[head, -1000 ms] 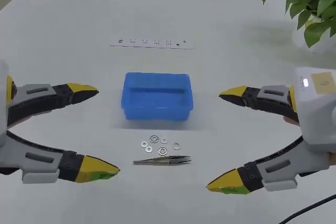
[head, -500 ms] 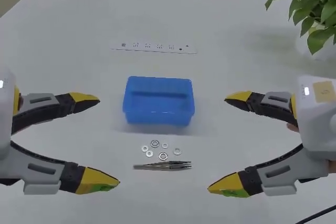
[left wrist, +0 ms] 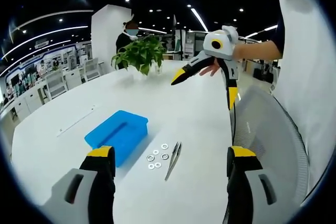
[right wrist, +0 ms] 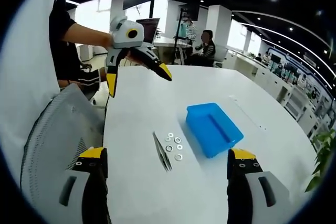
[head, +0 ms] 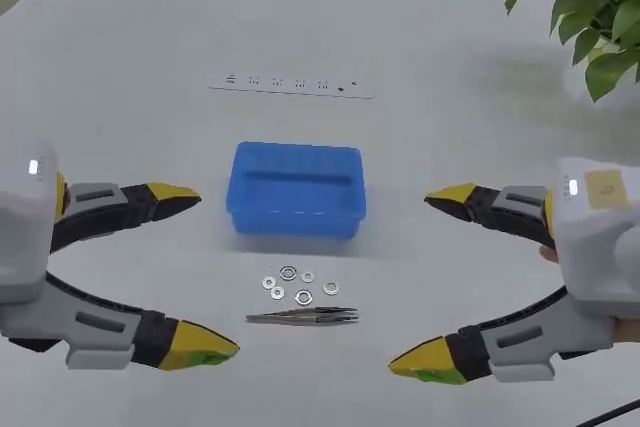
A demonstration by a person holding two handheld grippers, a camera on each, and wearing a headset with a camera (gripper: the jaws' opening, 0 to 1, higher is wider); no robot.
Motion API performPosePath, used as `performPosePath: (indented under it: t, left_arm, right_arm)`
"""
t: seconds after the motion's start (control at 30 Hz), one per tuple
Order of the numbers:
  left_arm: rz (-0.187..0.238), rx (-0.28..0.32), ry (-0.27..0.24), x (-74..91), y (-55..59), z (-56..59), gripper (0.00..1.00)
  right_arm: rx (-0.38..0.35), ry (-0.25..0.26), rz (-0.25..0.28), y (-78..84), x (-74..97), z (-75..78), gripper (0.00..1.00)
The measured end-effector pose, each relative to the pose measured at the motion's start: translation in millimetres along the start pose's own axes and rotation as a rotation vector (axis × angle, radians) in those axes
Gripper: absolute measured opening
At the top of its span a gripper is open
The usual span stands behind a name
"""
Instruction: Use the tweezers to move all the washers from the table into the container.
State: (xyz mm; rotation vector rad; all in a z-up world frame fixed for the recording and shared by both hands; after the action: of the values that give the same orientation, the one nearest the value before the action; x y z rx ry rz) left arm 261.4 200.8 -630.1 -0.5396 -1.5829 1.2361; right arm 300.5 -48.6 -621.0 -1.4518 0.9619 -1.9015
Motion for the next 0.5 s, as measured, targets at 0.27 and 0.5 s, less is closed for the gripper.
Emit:
performPosePath:
  t: [0.27, 0.5]
  left_arm:
    - [-0.007, 0.038, -0.009, -5.9, 11.0, -7.6, 0.93]
    - [-0.015, 0.058, -0.022, -15.7, 20.0, -11.9, 0.86]
  right_arm:
    - [-0.038, 0.002, -0.009, 5.0, -9.5, 6.6, 0.92]
    - [-0.048, 0.0, -0.019, 8.2, -20.6, 10.9, 0.86]
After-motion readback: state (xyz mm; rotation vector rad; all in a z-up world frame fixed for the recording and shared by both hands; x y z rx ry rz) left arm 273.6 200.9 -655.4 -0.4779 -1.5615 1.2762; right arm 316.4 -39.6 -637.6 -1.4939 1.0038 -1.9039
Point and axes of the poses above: the centre of the closed fingertips' face, and the gripper's own axes: x roughly backward along the fingers, z roughly to its right, y roughly out of its underside, the point moved 8 cm from there along x, roughly backward along the fingers, and after that the axes turned 4 degrees about y, right-handed, at the moved point
